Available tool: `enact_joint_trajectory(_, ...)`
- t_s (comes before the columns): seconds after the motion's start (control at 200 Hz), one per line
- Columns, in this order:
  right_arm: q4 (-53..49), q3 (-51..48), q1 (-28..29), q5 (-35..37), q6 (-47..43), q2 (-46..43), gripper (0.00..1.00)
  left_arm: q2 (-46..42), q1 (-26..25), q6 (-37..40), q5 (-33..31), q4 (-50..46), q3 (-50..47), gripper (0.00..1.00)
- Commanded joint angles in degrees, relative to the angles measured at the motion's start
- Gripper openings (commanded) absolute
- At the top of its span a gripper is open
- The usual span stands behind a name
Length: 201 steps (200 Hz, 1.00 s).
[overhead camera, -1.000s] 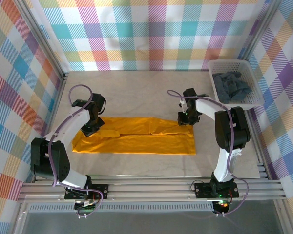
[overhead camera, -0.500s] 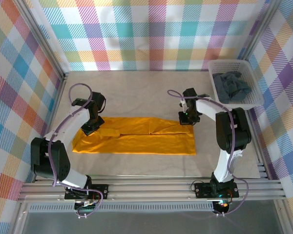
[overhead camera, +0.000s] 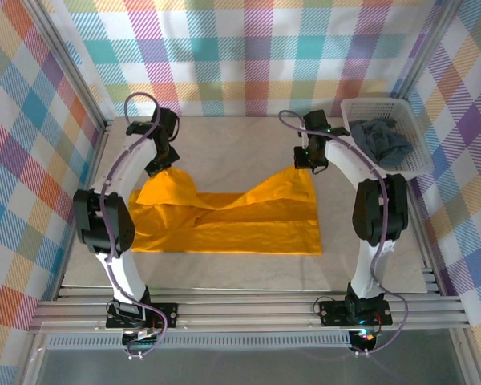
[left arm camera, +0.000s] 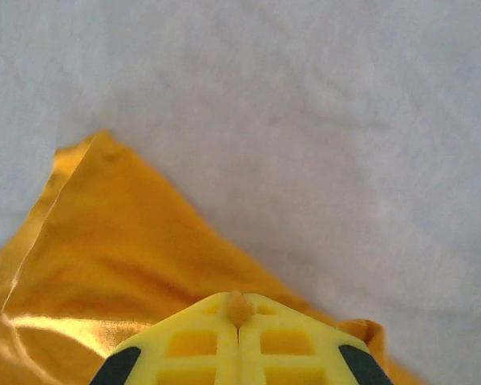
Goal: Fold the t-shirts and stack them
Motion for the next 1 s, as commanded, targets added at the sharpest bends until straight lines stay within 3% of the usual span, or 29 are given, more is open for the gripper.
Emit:
enact_joint_trajectory(0.0,-2.9,4.6,-1.0,-0.4,1.3,4.2,0.00,4.1,1.8,4.8,-1.6,-0.3,7.4,0.00)
enact_joint_trajectory(0.105,-3.7,7.8,-1.4,-0.9,1.8,6.1,0.00,5.5,3.2,4.9,-1.0,-0.6,11.0,0.00)
enact_joint_trajectory(0.24,-2.8,6.4,-1.4,-1.7,1.9,4.4,0.00,2.1,3.4,4.4,-1.3,-0.2,8.2,0.00)
enact_joint_trajectory(0.575,5.0,-11.1,-1.5,-3.7,4.5,-7.4,0.00,-15.5,3.3,1.9,-1.4,4.0,-15.1,0.00)
enact_joint_trajectory(1.0,12.0,-31.3,-1.4,-5.4,8.3,-18.4,0.00,-23.5,2.8,0.2,-0.5,-0.3,-30.7,0.00)
